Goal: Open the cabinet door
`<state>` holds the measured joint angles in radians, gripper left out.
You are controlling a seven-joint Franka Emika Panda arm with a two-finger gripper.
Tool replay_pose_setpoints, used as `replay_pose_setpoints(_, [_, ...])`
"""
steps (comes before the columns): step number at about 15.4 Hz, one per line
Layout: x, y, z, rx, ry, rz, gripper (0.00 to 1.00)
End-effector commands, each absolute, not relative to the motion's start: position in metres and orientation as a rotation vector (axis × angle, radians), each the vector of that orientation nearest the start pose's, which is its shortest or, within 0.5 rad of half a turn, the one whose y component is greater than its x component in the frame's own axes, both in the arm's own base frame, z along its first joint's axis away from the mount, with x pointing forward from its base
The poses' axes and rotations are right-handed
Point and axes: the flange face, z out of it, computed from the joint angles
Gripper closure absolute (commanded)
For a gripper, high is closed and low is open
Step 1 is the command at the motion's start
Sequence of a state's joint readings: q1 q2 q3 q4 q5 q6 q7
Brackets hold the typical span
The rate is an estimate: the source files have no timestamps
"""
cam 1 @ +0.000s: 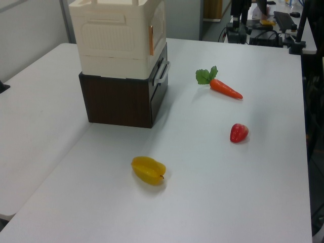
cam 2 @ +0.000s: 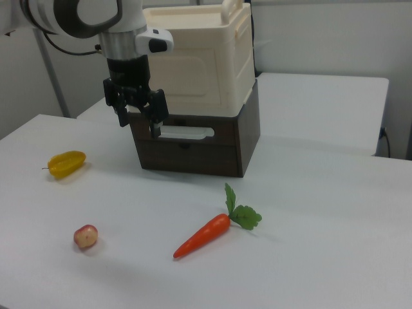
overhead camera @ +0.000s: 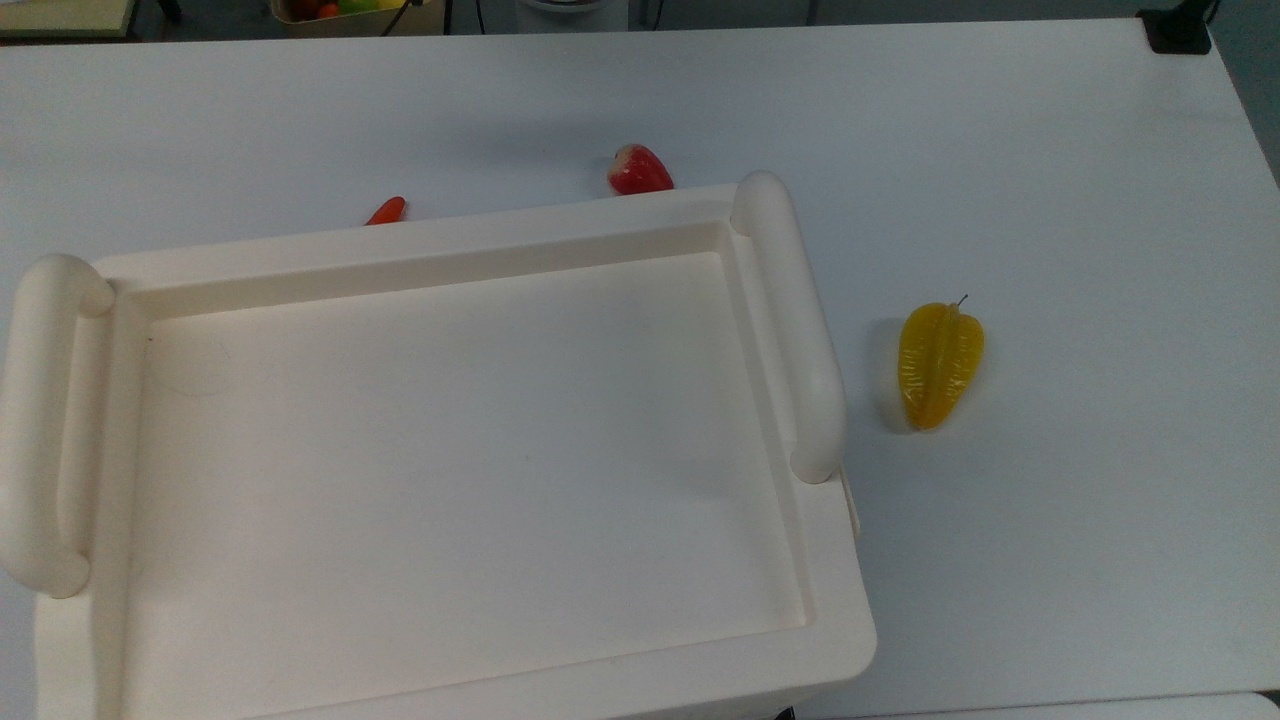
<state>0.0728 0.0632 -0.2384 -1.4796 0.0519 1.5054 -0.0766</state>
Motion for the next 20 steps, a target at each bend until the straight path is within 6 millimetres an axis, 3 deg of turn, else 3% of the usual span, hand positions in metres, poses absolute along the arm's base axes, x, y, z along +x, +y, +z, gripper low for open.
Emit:
replay_pose_setpoints(1, [0.556,-0.082,0.629,-3.115,0.098,0.063,0.00])
replay_pose_setpoints(13, [0.562,-0.076,0.627,-3.096,0.063,0.032,0.00])
replay_pose_setpoints(20, [0.604,-0.043,0.621,-3.029,-0.132,-0.263,0.00])
